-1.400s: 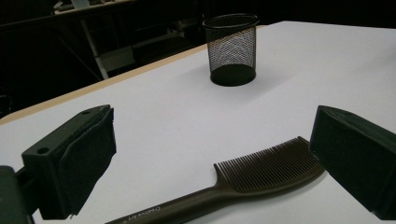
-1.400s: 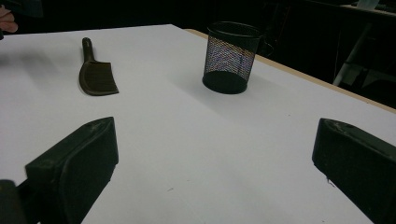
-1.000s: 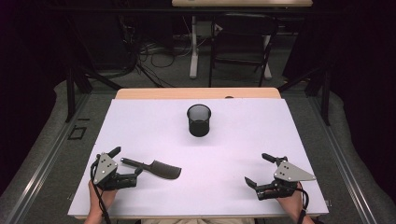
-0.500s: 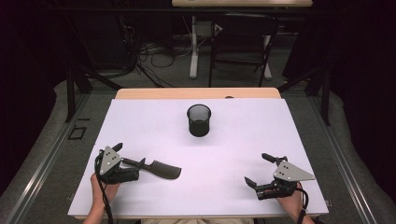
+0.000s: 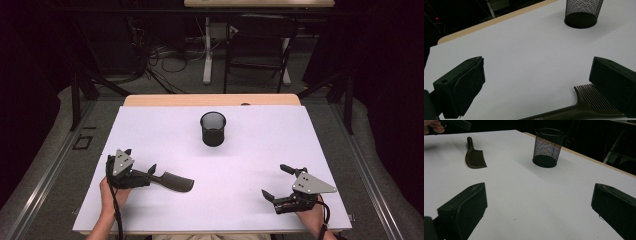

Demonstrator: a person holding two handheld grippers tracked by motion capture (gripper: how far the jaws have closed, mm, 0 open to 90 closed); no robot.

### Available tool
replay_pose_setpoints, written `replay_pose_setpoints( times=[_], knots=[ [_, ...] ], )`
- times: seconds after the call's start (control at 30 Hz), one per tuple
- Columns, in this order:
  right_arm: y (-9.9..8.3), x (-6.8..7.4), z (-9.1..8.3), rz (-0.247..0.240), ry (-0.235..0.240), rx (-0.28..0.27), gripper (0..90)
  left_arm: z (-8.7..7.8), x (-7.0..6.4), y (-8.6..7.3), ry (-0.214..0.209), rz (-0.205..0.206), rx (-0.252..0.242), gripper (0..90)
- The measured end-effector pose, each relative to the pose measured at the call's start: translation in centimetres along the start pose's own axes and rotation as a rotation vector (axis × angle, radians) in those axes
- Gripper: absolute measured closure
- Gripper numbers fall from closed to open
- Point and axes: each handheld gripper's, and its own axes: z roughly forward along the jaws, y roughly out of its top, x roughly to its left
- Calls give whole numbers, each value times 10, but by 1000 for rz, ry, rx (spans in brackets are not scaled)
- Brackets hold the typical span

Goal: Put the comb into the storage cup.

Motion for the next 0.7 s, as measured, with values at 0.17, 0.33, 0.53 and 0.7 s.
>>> replay_pose_setpoints(
  times=[0.17, 0.33, 0.53, 0.7],
  knots=[
    [0, 1, 1, -1, 1, 4, 0, 7, 5, 3, 12, -5, 48, 18],
    [0, 0, 1, -1, 4, 5, 0, 9, 6, 2, 20, 3, 71, 166],
    [0, 0, 1, -1, 4, 7, 0, 8, 7, 1, 22, 4, 81, 342],
    [0, 0, 1, -7, 8, 7, 0, 9, 9, -2, 24, 1, 100, 558]
  ],
)
